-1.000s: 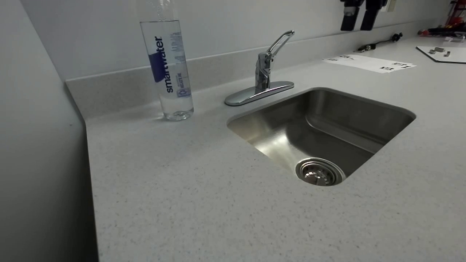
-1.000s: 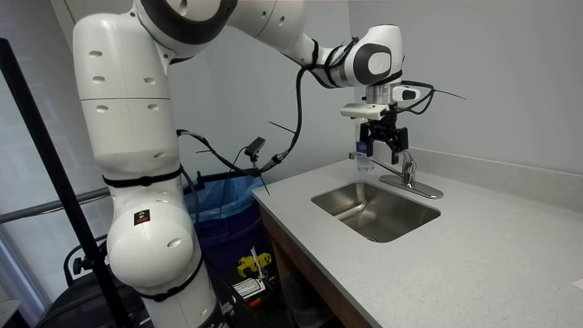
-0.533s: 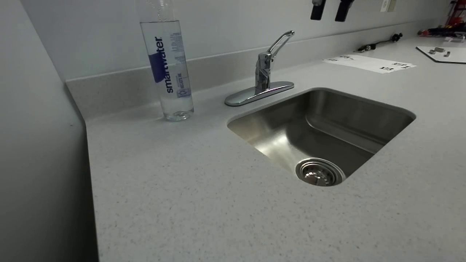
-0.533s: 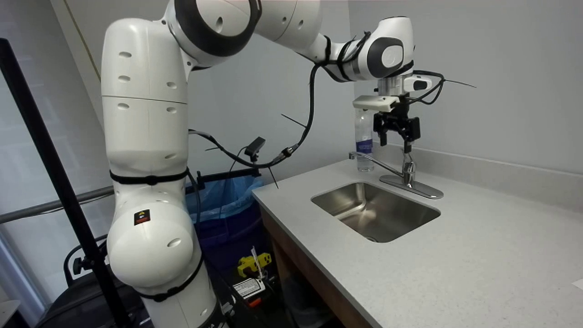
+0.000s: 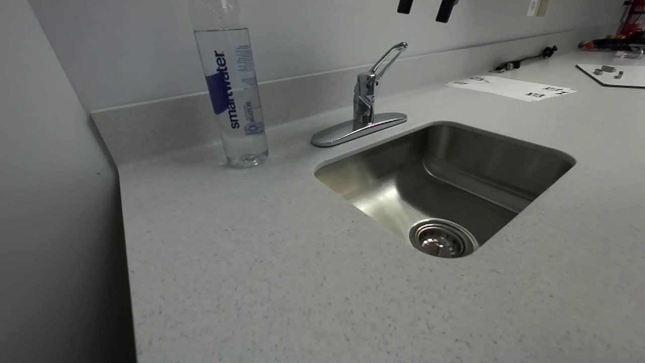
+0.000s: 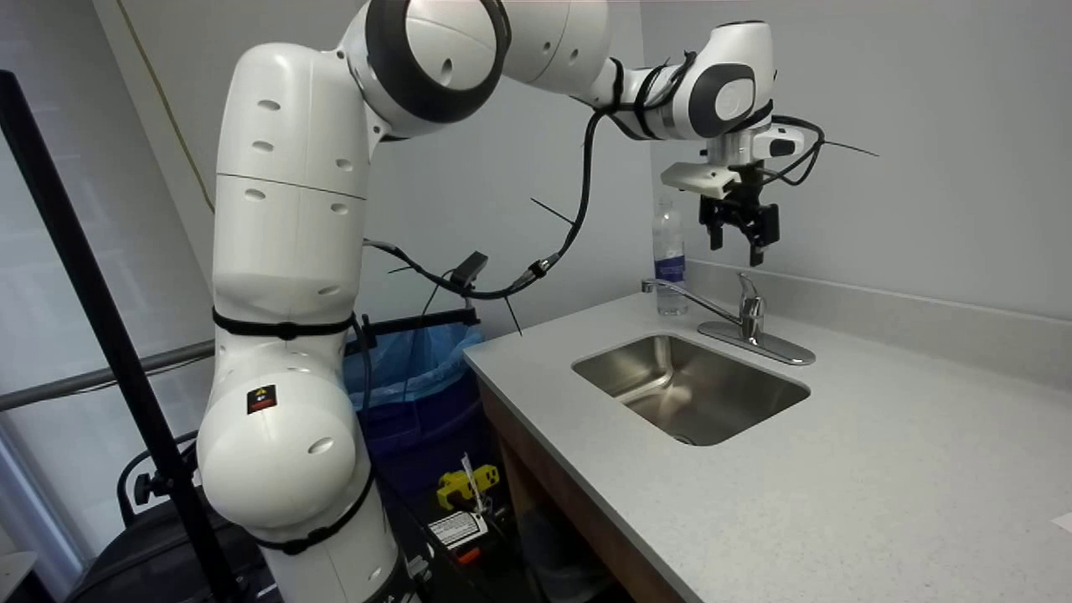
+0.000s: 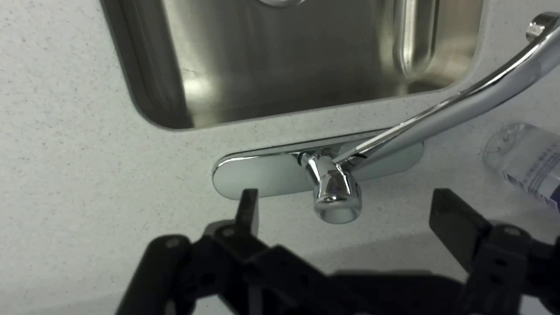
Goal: Move the tap handle to the left
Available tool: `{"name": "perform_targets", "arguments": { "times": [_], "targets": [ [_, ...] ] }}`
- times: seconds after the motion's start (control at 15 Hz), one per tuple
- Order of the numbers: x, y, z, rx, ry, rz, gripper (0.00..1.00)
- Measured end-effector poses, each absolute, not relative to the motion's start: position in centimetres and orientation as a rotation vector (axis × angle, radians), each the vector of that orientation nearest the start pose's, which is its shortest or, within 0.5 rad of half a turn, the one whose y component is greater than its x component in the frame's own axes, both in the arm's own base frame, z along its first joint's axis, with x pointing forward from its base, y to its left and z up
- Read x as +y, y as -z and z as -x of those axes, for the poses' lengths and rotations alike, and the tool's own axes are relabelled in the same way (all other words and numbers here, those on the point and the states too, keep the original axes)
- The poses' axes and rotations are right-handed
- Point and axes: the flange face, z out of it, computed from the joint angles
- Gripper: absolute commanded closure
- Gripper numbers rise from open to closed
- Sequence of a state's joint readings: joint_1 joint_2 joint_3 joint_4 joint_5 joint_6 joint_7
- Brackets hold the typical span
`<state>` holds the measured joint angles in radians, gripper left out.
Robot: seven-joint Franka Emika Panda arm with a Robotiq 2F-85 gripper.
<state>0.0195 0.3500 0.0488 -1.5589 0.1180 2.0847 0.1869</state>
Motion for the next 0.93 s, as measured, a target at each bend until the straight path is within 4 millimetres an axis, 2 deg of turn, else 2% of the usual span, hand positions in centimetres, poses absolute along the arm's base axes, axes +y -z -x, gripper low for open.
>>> {"name": "perform_targets", "arguments": {
  "times": [0.2, 0.53, 0.93],
  "targets": [
    [5.5, -45.6, -69.1, 0.303, 0.261, 2.956, 0.00],
    [6.7, -43.2, -70.7, 0.399, 0.247, 2.934, 0.00],
    [6.7, -44.1, -72.1, 0.486, 0.342, 2.888, 0.00]
  ]
}}
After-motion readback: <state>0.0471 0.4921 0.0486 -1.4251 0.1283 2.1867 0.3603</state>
